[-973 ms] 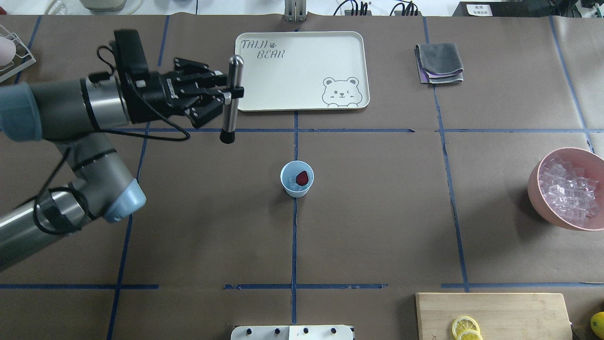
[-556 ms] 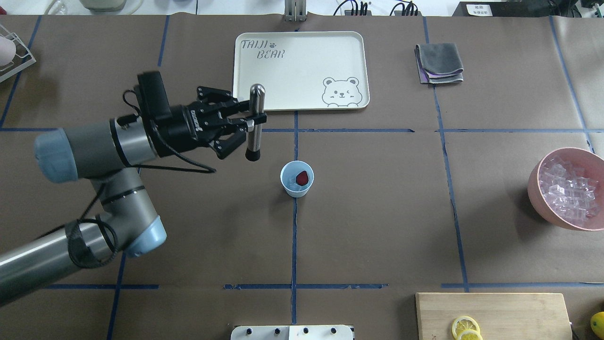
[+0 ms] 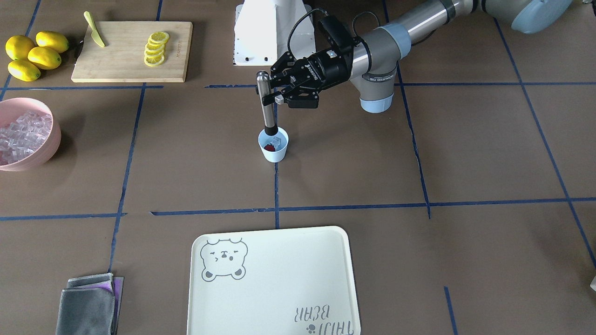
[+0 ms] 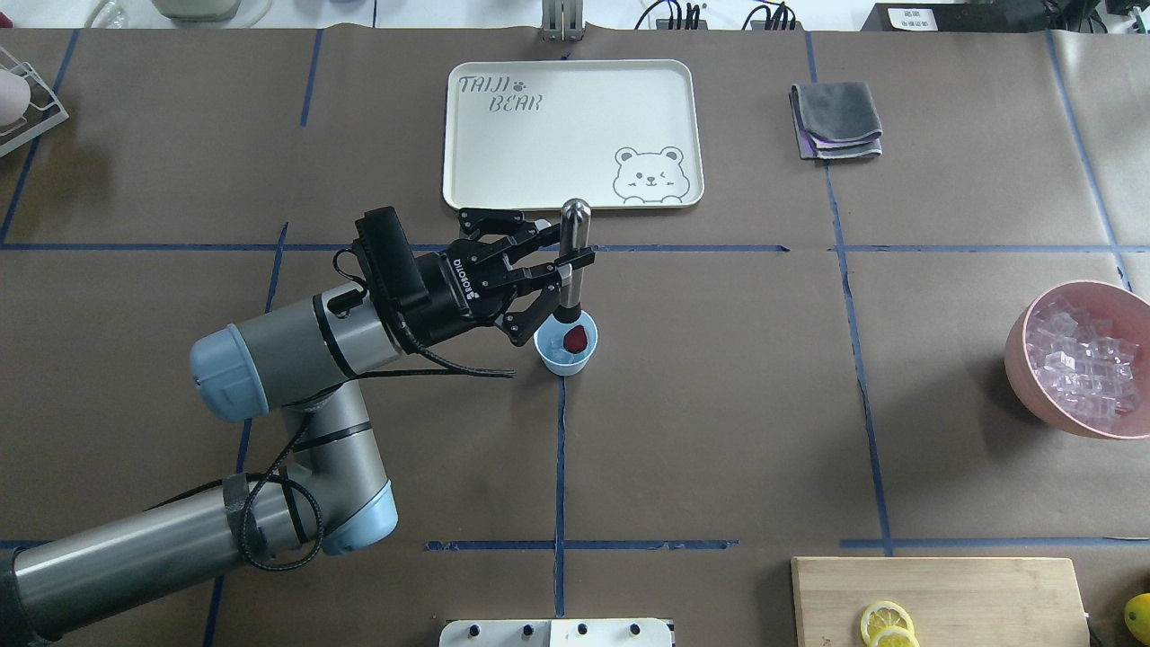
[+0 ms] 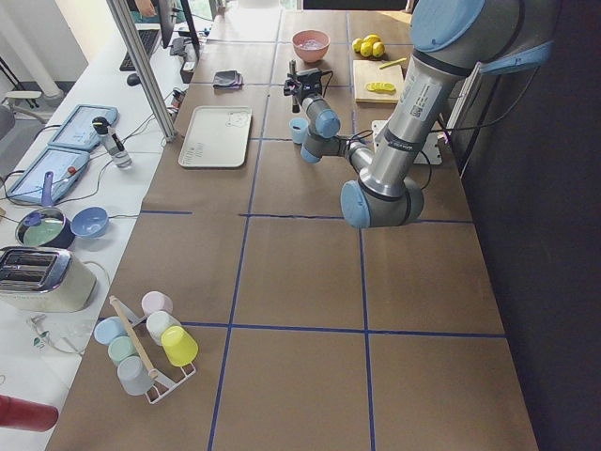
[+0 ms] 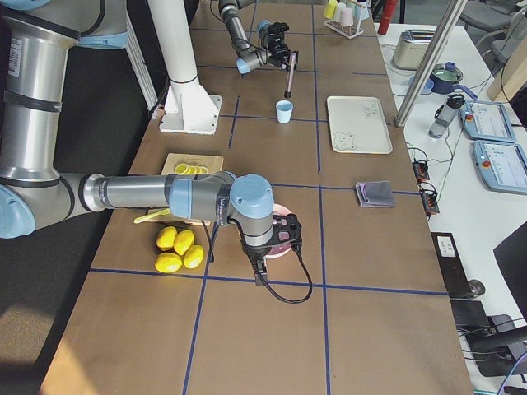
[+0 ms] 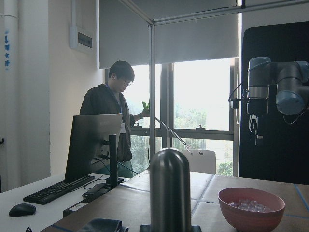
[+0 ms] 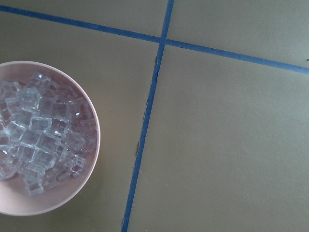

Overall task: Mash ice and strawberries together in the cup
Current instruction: 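Lower the muddler into the cup and press down on the contents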

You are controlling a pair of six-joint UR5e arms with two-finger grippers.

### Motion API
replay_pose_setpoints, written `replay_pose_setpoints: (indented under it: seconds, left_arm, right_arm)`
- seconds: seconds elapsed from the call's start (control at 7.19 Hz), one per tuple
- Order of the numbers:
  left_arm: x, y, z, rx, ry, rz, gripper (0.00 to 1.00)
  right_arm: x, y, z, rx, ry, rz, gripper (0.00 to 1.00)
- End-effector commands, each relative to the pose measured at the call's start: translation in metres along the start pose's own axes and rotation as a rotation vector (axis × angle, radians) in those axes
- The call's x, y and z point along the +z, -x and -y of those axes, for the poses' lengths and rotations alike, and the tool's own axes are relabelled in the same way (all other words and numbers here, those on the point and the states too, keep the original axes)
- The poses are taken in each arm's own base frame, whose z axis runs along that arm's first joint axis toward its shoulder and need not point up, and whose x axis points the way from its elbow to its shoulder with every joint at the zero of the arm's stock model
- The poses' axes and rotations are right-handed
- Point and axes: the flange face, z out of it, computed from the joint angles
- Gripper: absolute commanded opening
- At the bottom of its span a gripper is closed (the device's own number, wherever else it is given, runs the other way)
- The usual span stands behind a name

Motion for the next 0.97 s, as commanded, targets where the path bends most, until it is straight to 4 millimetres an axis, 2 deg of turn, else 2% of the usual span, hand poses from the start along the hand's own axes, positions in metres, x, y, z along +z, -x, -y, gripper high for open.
replay_pose_setpoints:
  seconds: [0.0,0.14,0.28,0.56,0.83]
  left_arm:
    - [-0.003,0.003,-0.027,-0.004,0.013,0.003,0.00]
    - [-0.009,0.005,-0.045,-0.007,0.028,0.011,0.00]
    - [-0.013,-0.003,-0.063,-0.018,0.043,0.026,0.00]
    - [-0.016,-0.014,-0.083,-0.032,0.064,0.042,0.00]
    - [-0.012,-0.017,-0.081,-0.034,0.057,0.039,0.00]
  right_arm:
    - [-0.001,0.000,0.000,-0.001,-0.002,-0.002,1.00]
    - [-0.001,0.000,0.000,0.000,-0.001,-0.001,1.00]
    - [0.000,0.000,-0.001,0.001,0.000,-0.001,1.00]
    - [0.002,-0.002,-0.002,0.005,0.004,0.000,1.00]
    - [0.003,-0.002,-0.005,0.006,0.007,0.001,1.00]
